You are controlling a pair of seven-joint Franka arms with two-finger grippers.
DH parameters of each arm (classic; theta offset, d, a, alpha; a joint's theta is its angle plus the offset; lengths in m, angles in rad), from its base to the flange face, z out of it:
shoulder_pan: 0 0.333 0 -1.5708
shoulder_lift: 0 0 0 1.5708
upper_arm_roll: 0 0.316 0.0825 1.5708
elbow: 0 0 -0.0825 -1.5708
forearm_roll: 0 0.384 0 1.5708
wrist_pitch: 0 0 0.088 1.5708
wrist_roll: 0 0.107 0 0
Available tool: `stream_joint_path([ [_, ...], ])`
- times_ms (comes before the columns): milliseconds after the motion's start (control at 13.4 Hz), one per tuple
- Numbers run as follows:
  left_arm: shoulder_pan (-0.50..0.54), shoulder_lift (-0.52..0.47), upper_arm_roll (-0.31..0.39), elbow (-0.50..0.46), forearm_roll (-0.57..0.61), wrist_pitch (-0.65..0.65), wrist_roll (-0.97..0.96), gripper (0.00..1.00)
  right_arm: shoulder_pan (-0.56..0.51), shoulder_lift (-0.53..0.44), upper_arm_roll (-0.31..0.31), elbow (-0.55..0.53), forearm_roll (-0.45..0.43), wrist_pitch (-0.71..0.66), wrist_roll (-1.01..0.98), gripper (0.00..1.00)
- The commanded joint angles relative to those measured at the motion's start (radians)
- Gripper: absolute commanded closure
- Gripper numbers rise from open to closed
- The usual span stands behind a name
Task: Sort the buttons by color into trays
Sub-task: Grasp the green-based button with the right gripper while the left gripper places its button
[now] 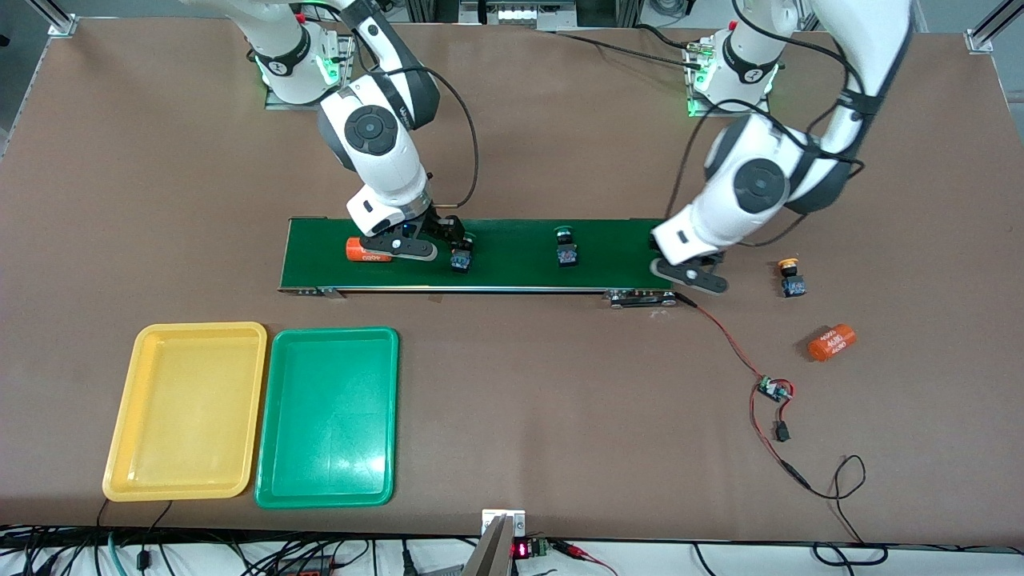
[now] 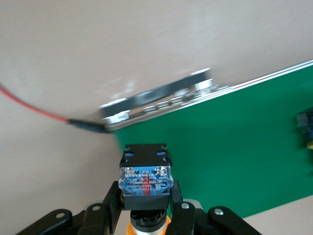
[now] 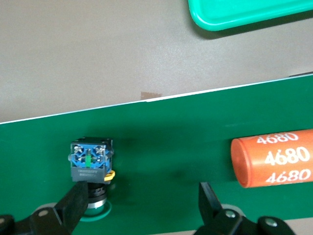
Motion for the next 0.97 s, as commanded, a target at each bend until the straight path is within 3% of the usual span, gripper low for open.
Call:
stream_joint_path([
  [0,-0.023,0.039,0.005,0.039,-0.024,-0.015,-0.049,1.0,0.003,0.018,0.003,0.018,0.003,0.001,0.042,0.0],
  [223,-0.032,0.062,0.007,0.036,-0.029,-0.007,-0.05,0.99,0.023,0.046,0.004,0.018,-0.003,0.001,0.036,0.0],
  [372,-0.032,0.082,0.007,0.033,-0.029,-0.006,-0.05,0.88,0.035,0.066,0.003,0.02,-0.006,0.004,0.034,0.0],
  [521,-0.032,0.079,0.007,0.038,-0.029,-0.004,-0.049,0.15,0.034,0.071,0.003,0.023,-0.006,0.004,0.029,0.0],
  [596,-0.025,0.058,0.007,0.045,-0.031,0.0,-0.043,0.0,0.034,0.072,0.003,0.023,-0.009,0.004,0.029,0.0],
  [894,0.082,0.015,0.045,0.062,-0.026,-0.021,-0.035,0.0,0.037,0.087,0.003,0.023,-0.012,0.019,0.031,0.0],
])
